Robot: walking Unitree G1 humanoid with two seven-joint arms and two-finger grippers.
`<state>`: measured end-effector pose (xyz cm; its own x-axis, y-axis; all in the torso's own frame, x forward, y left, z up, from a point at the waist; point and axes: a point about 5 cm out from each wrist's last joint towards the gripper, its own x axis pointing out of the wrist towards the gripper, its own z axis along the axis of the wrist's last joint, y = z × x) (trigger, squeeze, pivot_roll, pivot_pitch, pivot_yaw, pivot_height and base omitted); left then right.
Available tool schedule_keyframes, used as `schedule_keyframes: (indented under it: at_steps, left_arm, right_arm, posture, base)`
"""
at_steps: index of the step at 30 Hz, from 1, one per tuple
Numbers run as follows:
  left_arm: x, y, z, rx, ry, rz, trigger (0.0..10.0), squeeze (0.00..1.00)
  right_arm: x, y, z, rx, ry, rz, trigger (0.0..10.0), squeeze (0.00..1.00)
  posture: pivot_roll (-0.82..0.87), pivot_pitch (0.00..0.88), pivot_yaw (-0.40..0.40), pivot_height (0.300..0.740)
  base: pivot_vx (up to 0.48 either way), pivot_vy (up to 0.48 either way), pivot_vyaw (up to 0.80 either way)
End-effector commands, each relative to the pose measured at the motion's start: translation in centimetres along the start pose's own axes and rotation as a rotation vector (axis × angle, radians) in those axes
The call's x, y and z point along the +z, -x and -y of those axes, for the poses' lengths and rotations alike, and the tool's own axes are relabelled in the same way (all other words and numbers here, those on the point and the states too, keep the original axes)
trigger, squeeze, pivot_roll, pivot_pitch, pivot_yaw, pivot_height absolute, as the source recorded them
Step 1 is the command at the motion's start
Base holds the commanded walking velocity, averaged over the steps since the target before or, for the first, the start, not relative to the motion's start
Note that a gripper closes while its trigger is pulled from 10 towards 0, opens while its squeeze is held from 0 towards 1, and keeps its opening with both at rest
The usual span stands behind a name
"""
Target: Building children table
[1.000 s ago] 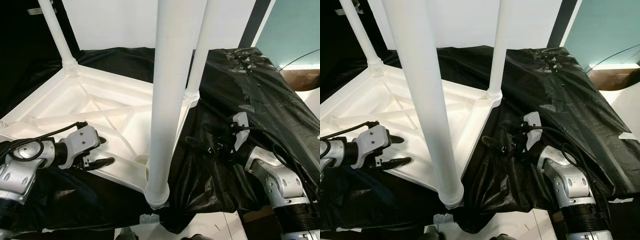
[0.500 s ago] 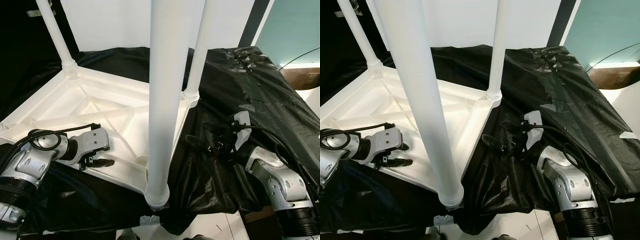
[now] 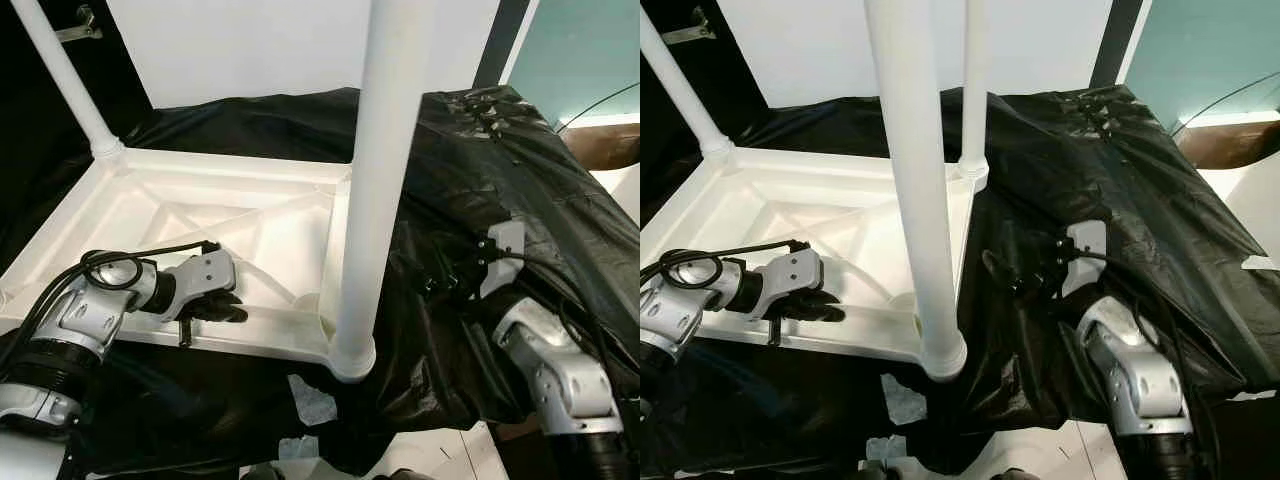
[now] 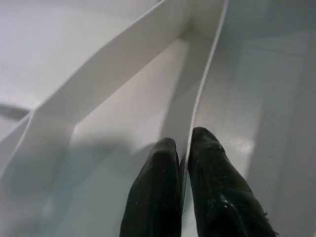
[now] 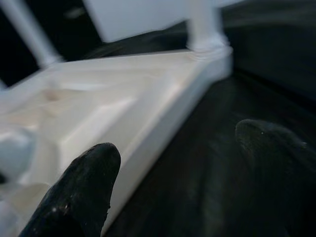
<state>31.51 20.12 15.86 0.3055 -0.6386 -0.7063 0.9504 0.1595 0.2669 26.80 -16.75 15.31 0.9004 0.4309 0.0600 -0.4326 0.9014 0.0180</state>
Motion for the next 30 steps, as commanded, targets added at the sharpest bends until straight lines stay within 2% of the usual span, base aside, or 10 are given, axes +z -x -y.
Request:
schedule_keyframes:
  at_steps: [1, 8, 12, 13, 14, 15, 16, 22, 23, 30]
  left_arm:
    - [-1.2, 0.3, -1.4, 0.291, 0.081, -0.012, 0.0, 0.0]
    - [-0.2, 0.1, -2.9, 0.451, 0.103, 0.037, 0.0, 0.0]
    - [0.5, 0.1, -3.2, 0.473, 0.106, 0.07, 2.2, 0.0]
    - [0.9, 0.0, -3.3, 0.48, 0.105, 0.089, 6.9, 0.0]
    - [0.9, 0.0, -3.3, 0.48, 0.105, 0.089, 6.9, 0.0]
    - [1.2, -0.1, -3.3, 0.479, 0.106, 0.113, 10.0, 0.0]
    - [1.7, -0.2, -3.2, 0.474, 0.114, 0.151, 10.0, 1.0]
    - [3.0, 0.5, -2.7, 0.479, 0.115, 0.252, 10.0, 1.0]
    - [3.2, 0.8, -2.5, 0.482, 0.119, 0.275, 10.0, 0.0]
    - [3.3, 2.4, -1.4, 0.478, 0.092, 0.299, 10.0, 0.0]
  right_arm:
    - [-0.5, 1.1, 0.4, -0.095, 0.025, 0.002, 10.0, 0.0]
    - [-2.4, 3.6, -1.1, -0.084, 0.026, -0.056, 10.0, 0.0]
    - [-2.6, 3.9, -1.5, -0.017, 0.024, -0.064, 10.0, 0.0]
    - [-2.5, 3.8, -1.6, 0.019, 0.028, -0.061, 10.0, 0.0]
    - [-2.5, 3.8, -1.6, 0.019, 0.028, -0.061, 10.0, 0.0]
    - [-2.4, 3.7, -1.6, 0.051, 0.031, -0.063, 10.0, 0.0]
    - [-2.3, 3.6, -1.5, 0.083, 0.044, -0.065, 10.0, 0.0]
    - [-1.8, 3.7, -1.9, 0.237, 0.068, -0.087, 10.0, 0.0]
    - [-1.7, 3.8, -2.0, 0.268, 0.063, -0.095, 10.0, 0.0]
    - [-1.4, 4.0, -2.4, 0.353, 0.067, -0.114, 10.0, 0.0]
  posture:
    - [0.06, 0.104, 0.018, 0.74]
    - [0.05, 0.113, 0.017, 0.74]
    - [0.05, 0.113, 0.018, 0.74]
    - [0.05, 0.112, 0.018, 0.74]
    - [0.05, 0.112, 0.018, 0.74]
    - [0.05, 0.112, 0.018, 0.74]
    - [0.05, 0.11, 0.019, 0.74]
    - [0.06, 0.11, 0.016, 0.74]
    - [0.07, 0.11, 0.013, 0.74]
    - [0.07, 0.114, 0.017, 0.74]
  base:
    - [0.0, 0.0, 0.0]
    - [0.0, 0.0, 0.0]
    - [0.0, 0.0, 0.0]
    - [0.0, 0.0, 0.0]
    - [0.0, 0.0, 0.0]
    - [0.0, 0.0, 0.0]
    - [0.0, 0.0, 0.0]
    - [0.0, 0.0, 0.0]
    - [0.0, 0.0, 0.0]
    - [0.0, 0.0, 0.0]
